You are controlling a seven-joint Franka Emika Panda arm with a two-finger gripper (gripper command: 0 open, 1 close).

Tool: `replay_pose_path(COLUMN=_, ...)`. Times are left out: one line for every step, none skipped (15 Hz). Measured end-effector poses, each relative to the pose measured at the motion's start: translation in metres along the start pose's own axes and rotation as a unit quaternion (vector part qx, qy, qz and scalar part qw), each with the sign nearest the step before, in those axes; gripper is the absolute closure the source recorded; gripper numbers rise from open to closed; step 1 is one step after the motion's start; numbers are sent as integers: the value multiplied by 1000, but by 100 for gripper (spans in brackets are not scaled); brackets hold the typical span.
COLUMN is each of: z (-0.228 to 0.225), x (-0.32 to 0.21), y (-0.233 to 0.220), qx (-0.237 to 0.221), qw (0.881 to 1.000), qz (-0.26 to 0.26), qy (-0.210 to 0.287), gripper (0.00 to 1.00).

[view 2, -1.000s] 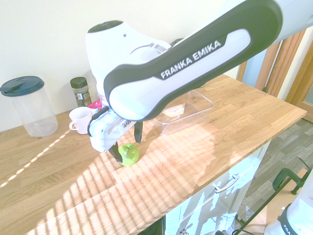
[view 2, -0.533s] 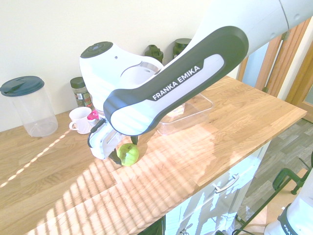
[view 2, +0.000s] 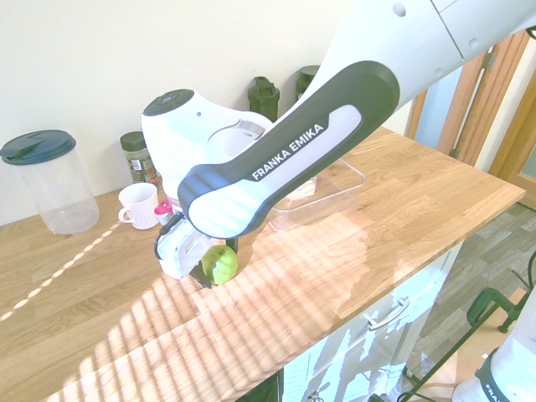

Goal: Put the apple into the container

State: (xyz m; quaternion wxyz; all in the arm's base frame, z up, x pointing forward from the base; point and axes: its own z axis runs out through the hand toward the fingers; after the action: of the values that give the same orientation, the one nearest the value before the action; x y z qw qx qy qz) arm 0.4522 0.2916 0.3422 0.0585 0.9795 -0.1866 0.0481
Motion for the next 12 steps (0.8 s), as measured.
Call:
replay_pose_path(z=1, x=0, y=0, qx=0, qw=1000, qz=1, qy=-1, gripper=100)
replay_pose_path(z=1, x=1, y=0, qx=1, qw=1000, qz=2, qy=-2, gripper=100)
replay_pose_path(z=0, x=1, y=0, qx=2, qw=1000, qz=4, qy=-3, gripper=100)
replay_pose_path(z=-1, x=4, y=1, qx=5, qw=1000, qz=9, qy=-5, gripper=100)
replay_pose_path(z=-8, x=11, y=2, qx=12, qw=1000, qz=18, qy=-7, gripper=100)
replay_pose_path(z=-21, x=23, y=5, qx=23, qw=999, qz=28, qy=-10, gripper=100)
replay_pose_path(z=-38, x=38, y=11, qx=34, qw=999, qz=39, qy=-11, gripper=100)
replay_pose_path(z=-60, x=56, y=22, qx=47, qw=997, qz=53, qy=-9, gripper=100)
replay_pose_path(z=-84, x=77, y=40, qx=57, qw=996, qz=70, qy=-4, gripper=100)
replay_pose_path(z=-101, x=98, y=63, qx=60, qw=994, qz=91, qy=2, gripper=100)
replay_pose_path(z=-111, x=120, y=92, qx=57, qw=991, qz=117, qy=5, gripper=100)
replay_pose_path(z=-111, x=140, y=122, qx=50, qw=988, qz=147, qy=2, gripper=100)
